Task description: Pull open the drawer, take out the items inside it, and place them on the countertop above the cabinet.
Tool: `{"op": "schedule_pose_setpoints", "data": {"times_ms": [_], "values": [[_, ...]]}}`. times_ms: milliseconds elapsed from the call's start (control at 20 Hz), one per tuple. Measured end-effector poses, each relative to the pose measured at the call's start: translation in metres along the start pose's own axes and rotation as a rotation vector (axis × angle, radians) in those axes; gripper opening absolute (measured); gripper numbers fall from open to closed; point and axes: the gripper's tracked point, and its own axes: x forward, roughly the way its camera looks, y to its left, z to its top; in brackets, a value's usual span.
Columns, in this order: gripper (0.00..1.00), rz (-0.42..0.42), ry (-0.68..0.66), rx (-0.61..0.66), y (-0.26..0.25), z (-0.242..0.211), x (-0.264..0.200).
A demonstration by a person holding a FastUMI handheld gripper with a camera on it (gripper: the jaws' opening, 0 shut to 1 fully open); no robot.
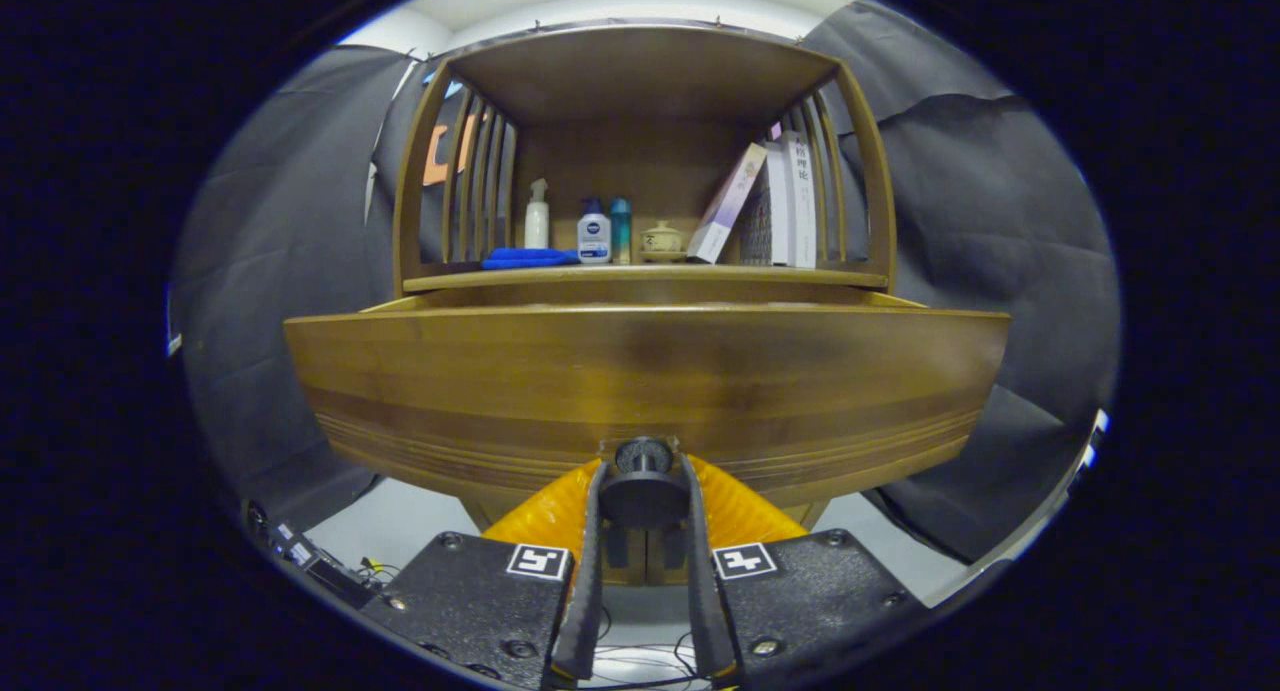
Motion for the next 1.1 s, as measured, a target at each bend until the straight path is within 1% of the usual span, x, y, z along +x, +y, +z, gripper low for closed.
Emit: {"op": "schedule_pose_setpoints", "data": {"times_ms": [500,750,1000,1100], "values": [[0.39,0.035,0.034,0.02,0.005,-0.017,-0.041],[0.39,0.048,0.039,0.021,0.006,-0.021,-0.051],[0.39,0.055,0.068,-0.019,0.007,-0.023,-0.051],[0.51,0.073,0.101,-0.05,0.007,-0.025,-0.055]]}}
